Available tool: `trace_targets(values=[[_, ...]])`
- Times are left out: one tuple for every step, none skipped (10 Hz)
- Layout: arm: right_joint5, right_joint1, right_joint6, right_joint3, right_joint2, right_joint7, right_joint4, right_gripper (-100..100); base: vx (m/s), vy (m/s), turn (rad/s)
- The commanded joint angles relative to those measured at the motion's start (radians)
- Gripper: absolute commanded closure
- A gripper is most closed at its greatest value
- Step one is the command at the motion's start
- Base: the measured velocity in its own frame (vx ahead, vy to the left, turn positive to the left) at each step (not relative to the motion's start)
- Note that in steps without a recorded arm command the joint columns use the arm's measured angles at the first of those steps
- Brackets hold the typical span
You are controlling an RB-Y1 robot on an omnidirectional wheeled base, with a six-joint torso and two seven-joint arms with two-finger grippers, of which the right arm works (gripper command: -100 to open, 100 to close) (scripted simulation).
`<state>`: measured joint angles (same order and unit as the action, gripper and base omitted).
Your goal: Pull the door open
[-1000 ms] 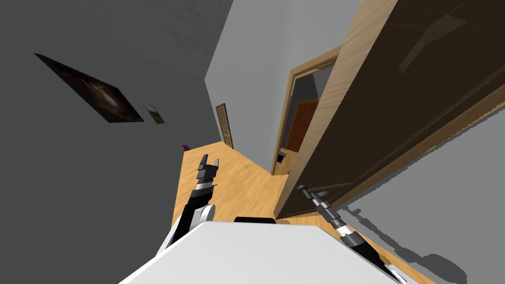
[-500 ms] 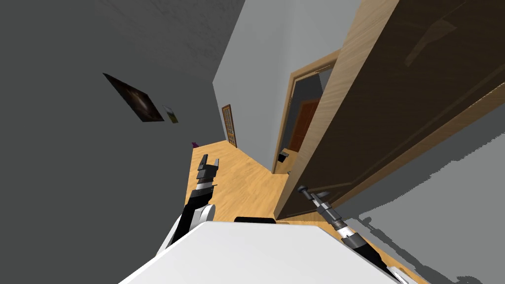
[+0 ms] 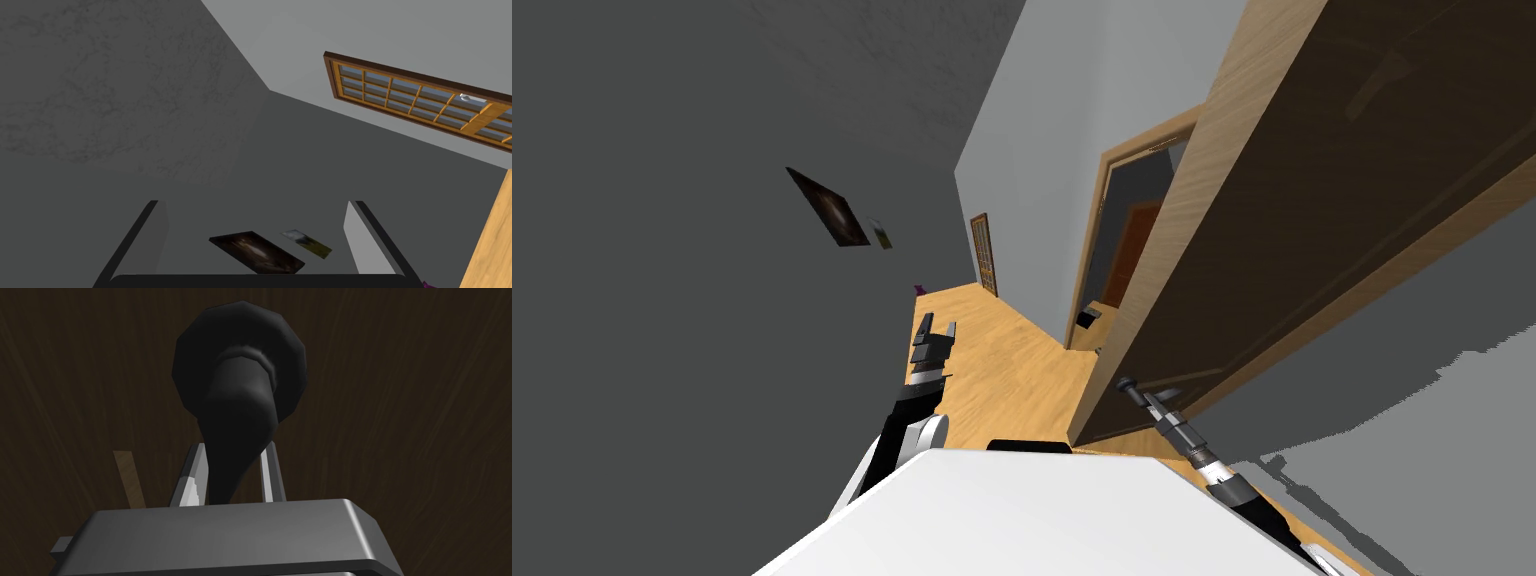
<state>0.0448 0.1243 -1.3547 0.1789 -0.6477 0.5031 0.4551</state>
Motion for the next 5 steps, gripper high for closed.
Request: trace_targets(values=[[0.000,0.000,0.000,0.000,0.000,0.000,0.000,100,-0.064,-0.027,0.028],[0.000,0.000,-0.008,0.001,0.000,0.000,-0.008,100,-0.147,-0.042,0.209],[0.000,0.000,-0.011,0.002,0.000,0.000,-0.011,100,-0.191,-0.072,0.161],[0.001,0.000,-0.017,0.002,-0.001,0.001,-0.016,100,-0.163,-0.080,0.117],[0.001,0.000,-0.024,0.002,-0.002,0.001,-0.023,100,-0.186,-0.090,0.198]])
